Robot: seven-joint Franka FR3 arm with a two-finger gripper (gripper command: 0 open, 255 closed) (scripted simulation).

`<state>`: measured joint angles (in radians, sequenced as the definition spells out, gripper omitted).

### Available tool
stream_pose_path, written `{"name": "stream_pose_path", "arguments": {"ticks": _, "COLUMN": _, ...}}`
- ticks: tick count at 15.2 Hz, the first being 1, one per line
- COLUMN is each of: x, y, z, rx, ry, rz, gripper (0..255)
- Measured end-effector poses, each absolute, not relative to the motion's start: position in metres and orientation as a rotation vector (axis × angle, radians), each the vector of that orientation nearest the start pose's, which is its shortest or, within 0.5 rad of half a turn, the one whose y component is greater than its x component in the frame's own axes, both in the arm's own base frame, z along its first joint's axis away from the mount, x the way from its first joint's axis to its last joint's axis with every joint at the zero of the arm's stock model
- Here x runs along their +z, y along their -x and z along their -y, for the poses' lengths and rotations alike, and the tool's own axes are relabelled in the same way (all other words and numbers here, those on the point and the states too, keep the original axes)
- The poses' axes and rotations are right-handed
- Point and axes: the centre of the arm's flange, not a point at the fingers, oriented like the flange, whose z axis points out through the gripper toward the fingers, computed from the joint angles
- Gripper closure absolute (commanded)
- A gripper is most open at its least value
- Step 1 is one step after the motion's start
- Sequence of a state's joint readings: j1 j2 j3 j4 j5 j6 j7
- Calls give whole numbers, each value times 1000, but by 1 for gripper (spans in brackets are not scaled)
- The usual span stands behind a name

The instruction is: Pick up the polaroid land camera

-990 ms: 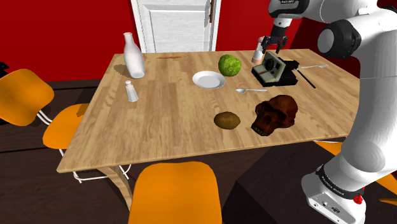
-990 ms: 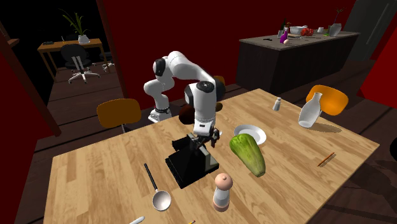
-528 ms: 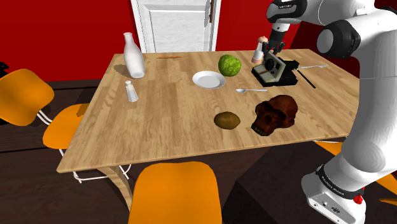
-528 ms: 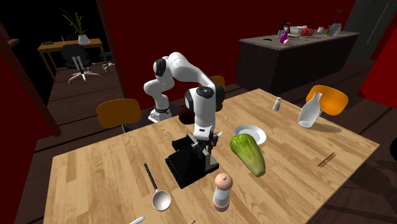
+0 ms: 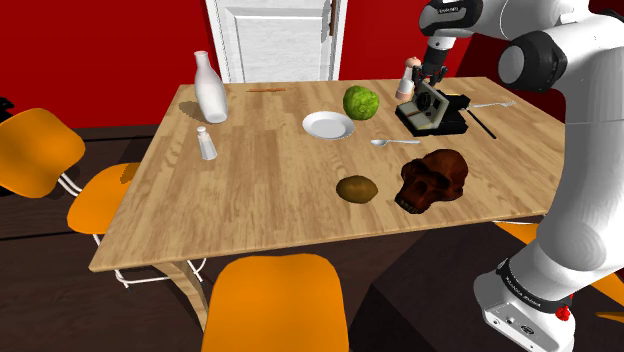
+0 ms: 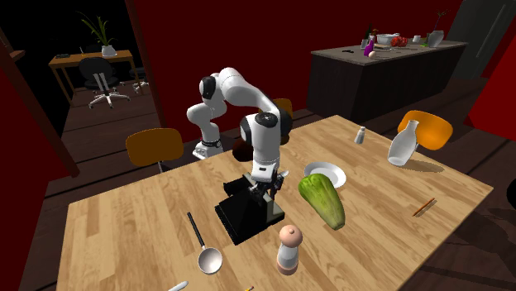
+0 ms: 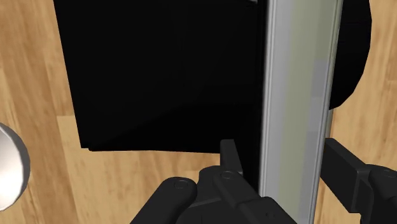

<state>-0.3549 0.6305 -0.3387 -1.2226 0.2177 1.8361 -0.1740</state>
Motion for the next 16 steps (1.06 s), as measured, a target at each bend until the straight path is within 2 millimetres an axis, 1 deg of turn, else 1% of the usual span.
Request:
{"name": "stream_pose_path", "arguments": {"ticks": 3, "x": 428, "y": -608, "z": 402, "rx": -22, "ry": 3031, "rz": -795, "gripper": 255}}
{"name": "stream_pose_path", "arguments": {"ticks": 13, "x": 480, "y": -609, "z": 403, "rx": -20, "ry": 3031, "rz": -795, "gripper": 255}}
{"name": "stream_pose_path", "arguments": {"ticks": 16, "x": 493, "y": -610, "z": 403, "rx": -22, "ry": 3031, "rz": -795, "gripper": 255}}
